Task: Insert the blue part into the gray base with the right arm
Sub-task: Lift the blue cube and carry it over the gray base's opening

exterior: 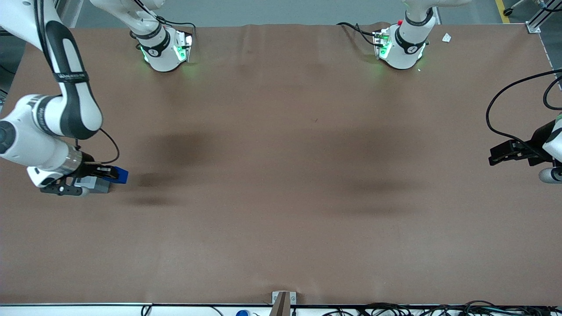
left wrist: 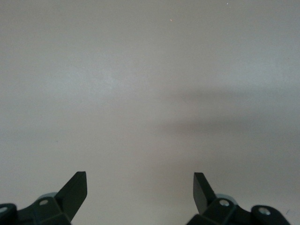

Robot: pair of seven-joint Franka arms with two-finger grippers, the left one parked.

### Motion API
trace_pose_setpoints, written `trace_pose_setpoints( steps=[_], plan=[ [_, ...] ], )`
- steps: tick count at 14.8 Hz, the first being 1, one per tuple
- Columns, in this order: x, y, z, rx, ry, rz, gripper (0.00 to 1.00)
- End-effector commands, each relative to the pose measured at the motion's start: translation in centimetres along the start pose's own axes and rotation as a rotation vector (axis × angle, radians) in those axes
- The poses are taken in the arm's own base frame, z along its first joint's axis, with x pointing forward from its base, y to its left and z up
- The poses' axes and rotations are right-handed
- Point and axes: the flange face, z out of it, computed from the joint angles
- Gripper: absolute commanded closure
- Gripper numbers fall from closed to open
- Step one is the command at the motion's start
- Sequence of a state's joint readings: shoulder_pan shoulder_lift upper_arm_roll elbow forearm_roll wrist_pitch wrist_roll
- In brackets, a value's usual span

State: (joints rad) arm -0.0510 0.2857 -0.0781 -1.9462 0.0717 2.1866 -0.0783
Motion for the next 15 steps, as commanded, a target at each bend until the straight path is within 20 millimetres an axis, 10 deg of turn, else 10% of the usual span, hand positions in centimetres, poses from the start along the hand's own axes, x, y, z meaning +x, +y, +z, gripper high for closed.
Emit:
trace_pose_setpoints(
  steps=[1, 15],
  plan=[
    [-0.8, 2.4, -1.6, 0.01, 0.003, -0.032, 0.7],
    [-1.8, 11.3, -3.6, -0.04, 0.087, -0.065, 0.71]
  ],
)
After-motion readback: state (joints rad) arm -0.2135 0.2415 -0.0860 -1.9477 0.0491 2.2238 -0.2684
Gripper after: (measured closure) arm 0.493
